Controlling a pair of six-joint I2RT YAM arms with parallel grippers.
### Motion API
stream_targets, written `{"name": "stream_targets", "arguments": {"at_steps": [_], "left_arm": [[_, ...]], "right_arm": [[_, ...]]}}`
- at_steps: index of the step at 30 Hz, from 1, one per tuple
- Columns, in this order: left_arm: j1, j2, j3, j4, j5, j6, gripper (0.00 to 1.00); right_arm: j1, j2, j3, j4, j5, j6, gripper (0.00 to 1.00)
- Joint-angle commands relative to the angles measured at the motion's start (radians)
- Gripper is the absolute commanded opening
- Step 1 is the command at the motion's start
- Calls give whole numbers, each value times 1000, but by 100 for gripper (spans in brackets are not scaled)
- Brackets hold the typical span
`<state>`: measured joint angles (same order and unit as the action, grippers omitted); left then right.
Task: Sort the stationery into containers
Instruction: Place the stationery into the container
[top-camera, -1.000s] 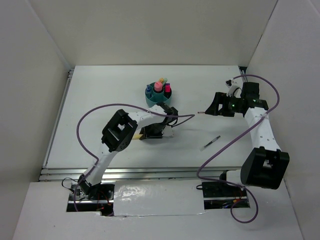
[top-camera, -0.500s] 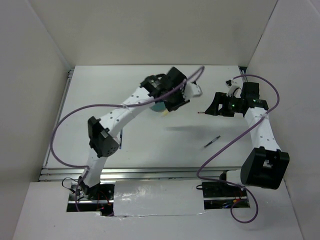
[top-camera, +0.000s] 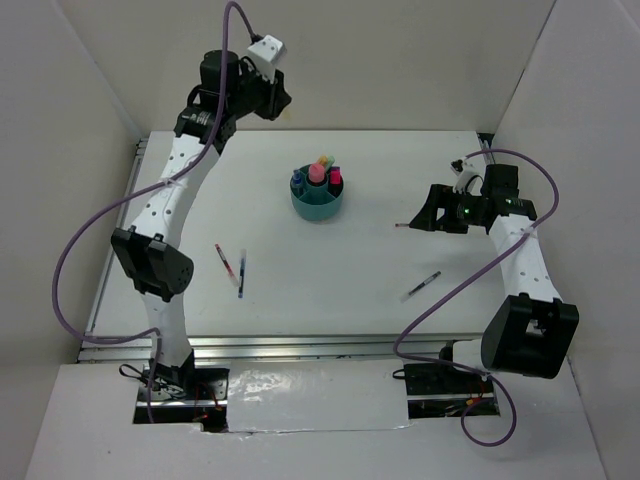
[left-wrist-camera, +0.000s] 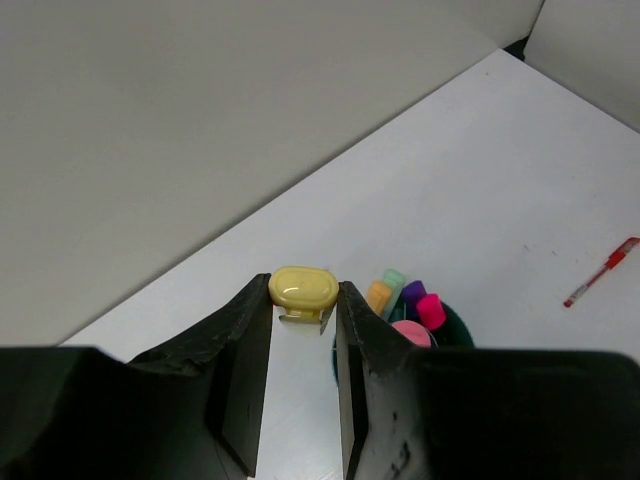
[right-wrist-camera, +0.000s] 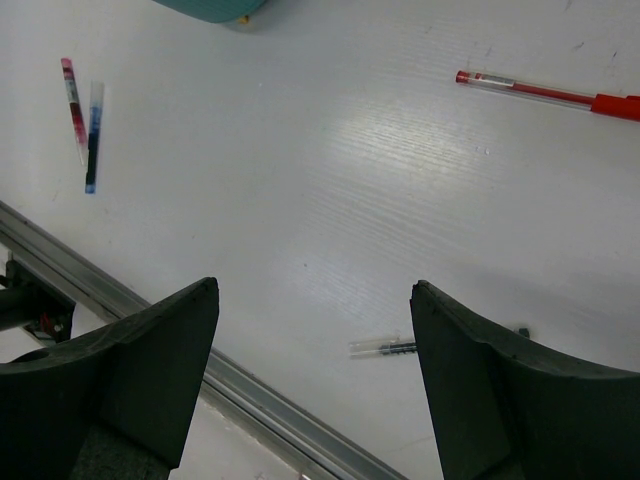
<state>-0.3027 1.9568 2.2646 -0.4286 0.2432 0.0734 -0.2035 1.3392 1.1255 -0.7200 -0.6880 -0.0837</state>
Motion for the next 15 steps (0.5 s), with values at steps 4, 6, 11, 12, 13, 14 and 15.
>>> {"name": "stream_targets", "arguments": {"at_steps": [4,6,11,12,13,14,15], "left_arm": [[74,53,-97,185,238,-150,0],[85,79,-102,188,249,-162,0],[80,109,-128,195,303,-147,0],[82,117,-132,195,315,-138,0],[82,129,-135,197,339,-138,0],[80,134,-140,198,346,-138,0],[80,140,-146,200,350,-139,0]], "right_arm": [[-1,2,17,7,-5,-11,83],[-1,2,16,8,-4,-11,83],[-2,6,19,8,-2,-10,84],[-2,11,20,7,-2,-10,84],[-1,14,23,4,-2,-10,84],[-1,14,25,4,-2,-11,84],[-1,15,25,2,-1,-11,84]]}}
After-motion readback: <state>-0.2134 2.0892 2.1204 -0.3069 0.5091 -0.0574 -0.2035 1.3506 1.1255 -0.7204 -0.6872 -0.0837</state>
